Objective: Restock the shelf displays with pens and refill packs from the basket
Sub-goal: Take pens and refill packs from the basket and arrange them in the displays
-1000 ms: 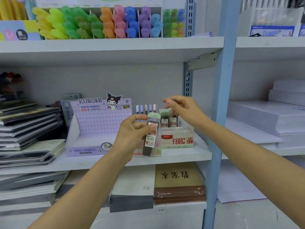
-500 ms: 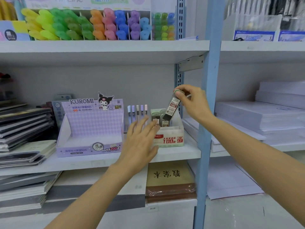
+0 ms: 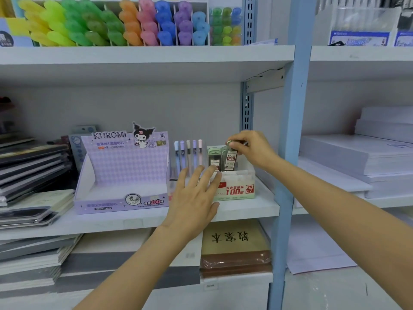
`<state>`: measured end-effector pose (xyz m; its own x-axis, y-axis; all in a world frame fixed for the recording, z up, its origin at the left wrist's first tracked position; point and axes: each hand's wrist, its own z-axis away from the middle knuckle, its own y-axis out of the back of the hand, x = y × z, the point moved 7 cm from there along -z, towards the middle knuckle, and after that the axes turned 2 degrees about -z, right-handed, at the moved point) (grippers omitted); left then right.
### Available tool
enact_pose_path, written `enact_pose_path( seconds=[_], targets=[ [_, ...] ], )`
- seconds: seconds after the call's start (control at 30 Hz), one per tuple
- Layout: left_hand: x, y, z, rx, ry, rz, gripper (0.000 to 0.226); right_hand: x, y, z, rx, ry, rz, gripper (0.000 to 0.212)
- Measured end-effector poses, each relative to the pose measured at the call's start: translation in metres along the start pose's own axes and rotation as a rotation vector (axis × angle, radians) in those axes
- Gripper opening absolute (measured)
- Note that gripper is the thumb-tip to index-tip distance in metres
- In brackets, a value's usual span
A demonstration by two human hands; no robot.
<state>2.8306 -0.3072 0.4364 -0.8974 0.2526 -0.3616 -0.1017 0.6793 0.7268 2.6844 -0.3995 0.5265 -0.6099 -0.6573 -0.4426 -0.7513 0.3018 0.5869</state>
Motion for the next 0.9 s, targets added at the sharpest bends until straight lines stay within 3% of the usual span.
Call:
enact_pose_path(
  seconds=[0.1, 0.17, 0.27, 0.4, 0.47, 0.53, 0.73, 0.9],
  targets=[
    [0.000, 0.002, 0.000, 0.020, 0.005, 0.024, 0.061, 0.011, -0.018, -0.004, -0.210, -0.079, -0.017, 0.019],
    [-0.002, 0.006, 0.000, 0.047, 0.013, 0.049, 0.057, 0.012, -0.025, -0.007, -0.258, -0.095, -0.007, 0.020],
    [-0.001, 0.006, 0.000, 0.040, 0.008, 0.048, 0.058, 0.009, -0.028, -0.006, -0.188, -0.066, 0.026, 0.016],
    [0.000, 0.009, 0.001, 0.052, 0.021, 0.051, 0.057, 0.002, -0.019, 0.011, 0.027, -0.013, 0.081, 0.015],
    [0.000, 0.010, 0.002, 0.066, 0.028, 0.062, 0.056, -0.007, -0.015, 0.025, 0.070, 0.043, 0.151, 0.006],
    [0.000, 0.010, 0.003, 0.075, 0.035, 0.073, 0.055, -0.015, -0.014, 0.045, 0.098, 0.065, 0.163, 0.010],
    [-0.001, 0.004, 0.011, 0.061, 0.148, 0.123, 0.067, -0.025, -0.032, 0.109, -0.050, 0.102, 0.230, 0.032],
    [0.001, 0.013, 0.019, 0.085, 0.108, 0.182, 0.073, -0.032, -0.026, 0.107, -0.051, 0.063, 0.173, 0.031]
  ],
)
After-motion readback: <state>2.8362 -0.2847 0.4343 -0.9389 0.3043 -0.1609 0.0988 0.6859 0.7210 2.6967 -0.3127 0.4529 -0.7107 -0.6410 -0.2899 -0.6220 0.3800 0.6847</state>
